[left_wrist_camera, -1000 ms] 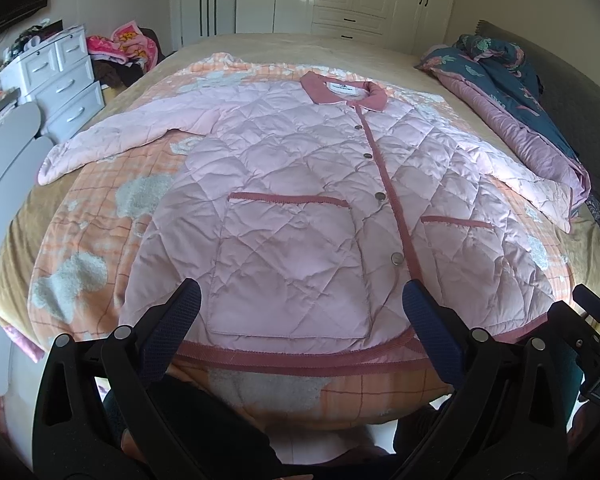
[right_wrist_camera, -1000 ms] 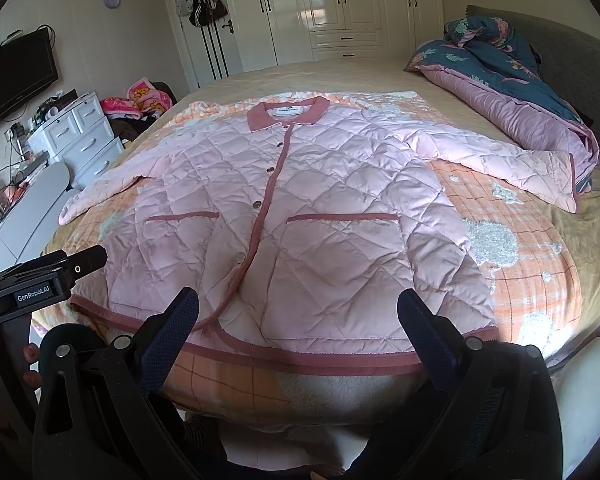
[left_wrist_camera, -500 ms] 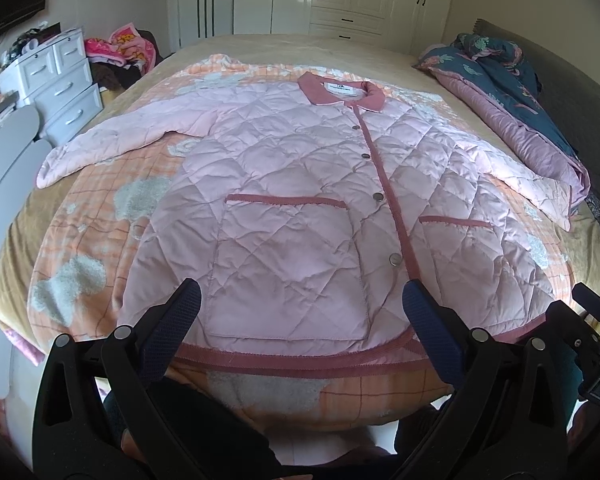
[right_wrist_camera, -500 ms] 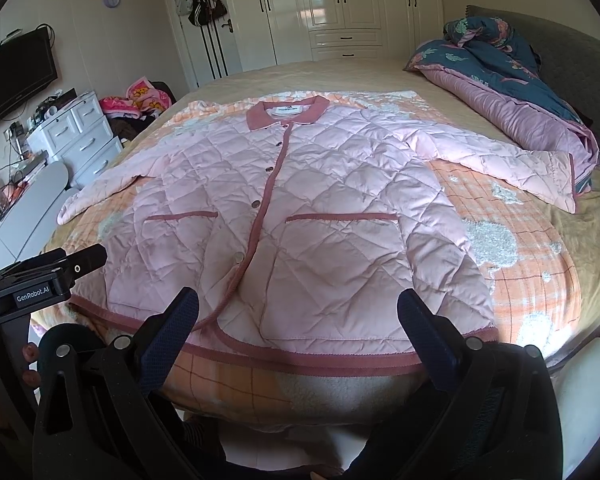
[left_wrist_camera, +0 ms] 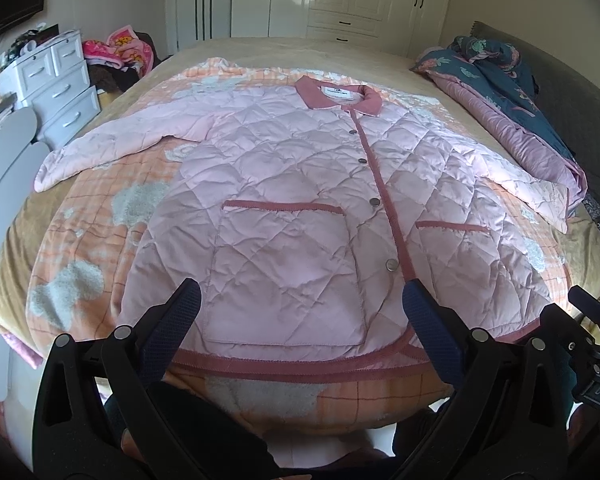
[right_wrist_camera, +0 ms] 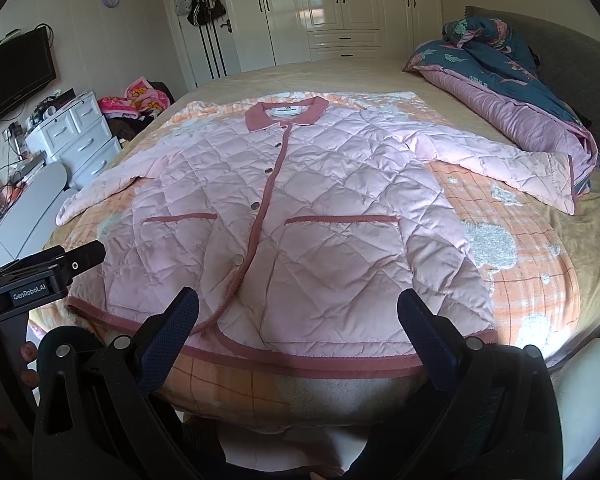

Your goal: Fold large clothes

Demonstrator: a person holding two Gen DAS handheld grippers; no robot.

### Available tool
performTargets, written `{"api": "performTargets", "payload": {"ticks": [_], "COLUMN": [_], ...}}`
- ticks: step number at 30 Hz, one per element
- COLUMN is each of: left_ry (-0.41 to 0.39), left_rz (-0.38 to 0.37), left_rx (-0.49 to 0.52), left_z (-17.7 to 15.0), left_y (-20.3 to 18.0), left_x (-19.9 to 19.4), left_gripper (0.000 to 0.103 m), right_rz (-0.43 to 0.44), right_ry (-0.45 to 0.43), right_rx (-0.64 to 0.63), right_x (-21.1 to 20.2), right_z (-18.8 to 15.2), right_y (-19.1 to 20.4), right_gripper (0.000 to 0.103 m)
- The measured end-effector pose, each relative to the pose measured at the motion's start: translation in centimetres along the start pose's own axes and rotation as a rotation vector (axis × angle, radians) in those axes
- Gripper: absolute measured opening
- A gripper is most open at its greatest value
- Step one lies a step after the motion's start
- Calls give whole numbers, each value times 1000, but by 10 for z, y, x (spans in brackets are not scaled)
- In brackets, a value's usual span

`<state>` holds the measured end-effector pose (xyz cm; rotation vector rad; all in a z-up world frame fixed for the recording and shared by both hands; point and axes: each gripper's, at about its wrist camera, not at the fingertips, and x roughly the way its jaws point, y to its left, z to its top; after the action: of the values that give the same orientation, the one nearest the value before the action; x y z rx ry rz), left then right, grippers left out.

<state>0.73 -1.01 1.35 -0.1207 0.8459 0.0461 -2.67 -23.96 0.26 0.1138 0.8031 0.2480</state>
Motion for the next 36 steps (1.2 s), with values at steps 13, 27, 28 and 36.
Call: {"api": "performTargets", "payload": {"ticks": [13,27,28,36], "left_ry": [3,-26,-28,-43], "left_rz": [-7,-3,2,-17], "left_rx": [-1,-38,-42,-56], "left_z": [7,51,55,93], "left_y": [-1,2,2,0], "left_x": [9,26,27,41], "left_gripper": [95,95,95,95], "right_rz": [-1,26,35,36], "right_ry": [17,-1,-5,-12], "right_rx": [-3,-25,-21,-17], "right_x": [10,30,31,51], "right_z": [7,51,55,97], "right_y": [3,17,18,18], "right_gripper": [99,99,99,99]}}
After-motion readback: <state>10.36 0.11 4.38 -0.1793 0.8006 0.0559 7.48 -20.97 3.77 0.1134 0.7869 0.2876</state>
